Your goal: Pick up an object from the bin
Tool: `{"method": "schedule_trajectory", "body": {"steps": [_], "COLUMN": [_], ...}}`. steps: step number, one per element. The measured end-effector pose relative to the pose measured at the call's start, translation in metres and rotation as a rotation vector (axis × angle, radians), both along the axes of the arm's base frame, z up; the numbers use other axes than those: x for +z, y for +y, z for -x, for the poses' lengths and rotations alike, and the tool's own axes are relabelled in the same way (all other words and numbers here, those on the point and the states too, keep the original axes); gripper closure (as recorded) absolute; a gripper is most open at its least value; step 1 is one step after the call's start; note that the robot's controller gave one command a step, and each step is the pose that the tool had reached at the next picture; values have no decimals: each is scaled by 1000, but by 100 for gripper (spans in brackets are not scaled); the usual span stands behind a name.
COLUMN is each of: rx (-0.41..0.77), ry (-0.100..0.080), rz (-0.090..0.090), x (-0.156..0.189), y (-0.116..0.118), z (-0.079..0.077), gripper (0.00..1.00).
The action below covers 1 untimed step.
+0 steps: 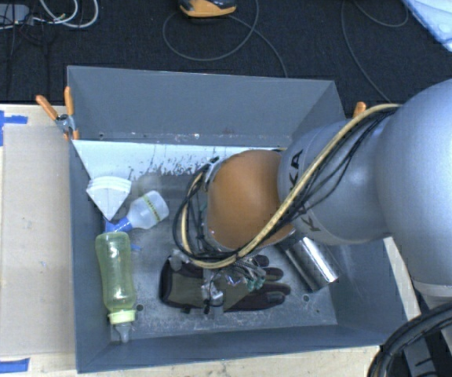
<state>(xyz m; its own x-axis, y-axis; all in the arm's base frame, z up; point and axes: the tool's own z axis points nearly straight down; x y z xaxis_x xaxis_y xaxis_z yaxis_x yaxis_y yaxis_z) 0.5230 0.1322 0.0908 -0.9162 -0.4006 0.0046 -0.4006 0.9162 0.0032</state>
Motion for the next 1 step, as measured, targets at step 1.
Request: {"method": "schedule_trajectory", "body": {"steps": [1], "rx": [188], "ry": [-3], "rz": [0], "x": [-4], "y": [10], "z": [-14], "gripper": [100]}}
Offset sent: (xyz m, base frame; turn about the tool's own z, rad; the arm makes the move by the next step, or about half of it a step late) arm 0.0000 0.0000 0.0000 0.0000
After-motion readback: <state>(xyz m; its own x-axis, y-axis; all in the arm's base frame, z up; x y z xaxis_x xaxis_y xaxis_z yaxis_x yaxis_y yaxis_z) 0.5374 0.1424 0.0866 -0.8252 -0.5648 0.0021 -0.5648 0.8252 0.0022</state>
